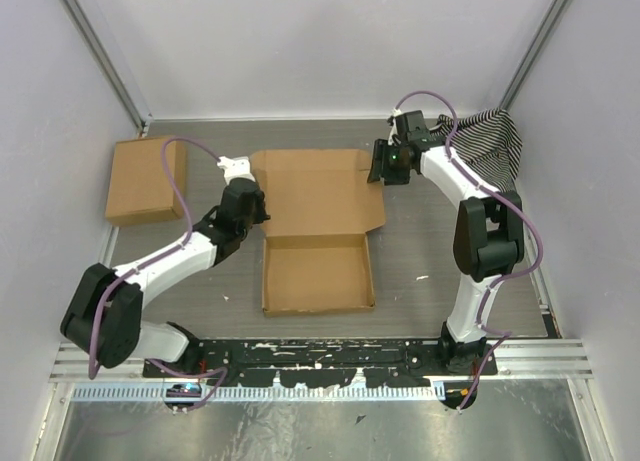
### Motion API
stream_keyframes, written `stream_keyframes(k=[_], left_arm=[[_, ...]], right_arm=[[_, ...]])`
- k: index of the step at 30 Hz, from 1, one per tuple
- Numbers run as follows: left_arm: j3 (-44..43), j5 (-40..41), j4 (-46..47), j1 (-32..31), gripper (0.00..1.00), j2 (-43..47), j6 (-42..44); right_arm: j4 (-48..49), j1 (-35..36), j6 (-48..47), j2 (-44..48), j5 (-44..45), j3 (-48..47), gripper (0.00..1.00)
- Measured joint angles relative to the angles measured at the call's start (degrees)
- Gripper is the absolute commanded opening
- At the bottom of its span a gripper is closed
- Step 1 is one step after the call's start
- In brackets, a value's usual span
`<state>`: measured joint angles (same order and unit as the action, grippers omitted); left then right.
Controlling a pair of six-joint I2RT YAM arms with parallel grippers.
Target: Fold the paper box
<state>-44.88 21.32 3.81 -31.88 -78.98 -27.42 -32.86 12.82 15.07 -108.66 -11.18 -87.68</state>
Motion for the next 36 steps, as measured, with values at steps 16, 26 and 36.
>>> stream_keyframes(k=[16,26,36], left_arm=[[4.39,0.44,8.94,-1.51,0.00,3.72,2.60],[4.92,0.46,10.10,-2.03,0.22,4.66,4.17],[0.22,5.27,0.09,-2.08,0.62,9.81,4.48]], right_arm=[[-0.70,-0.04,-1.97,0.00,-4.92,-3.30,0.19],[-1.29,1.16,-2.16,0.04,-3.74,-5.38,0.05],[19.52,3.23,-5.88,17.59,-2.64,17.11,0.01]])
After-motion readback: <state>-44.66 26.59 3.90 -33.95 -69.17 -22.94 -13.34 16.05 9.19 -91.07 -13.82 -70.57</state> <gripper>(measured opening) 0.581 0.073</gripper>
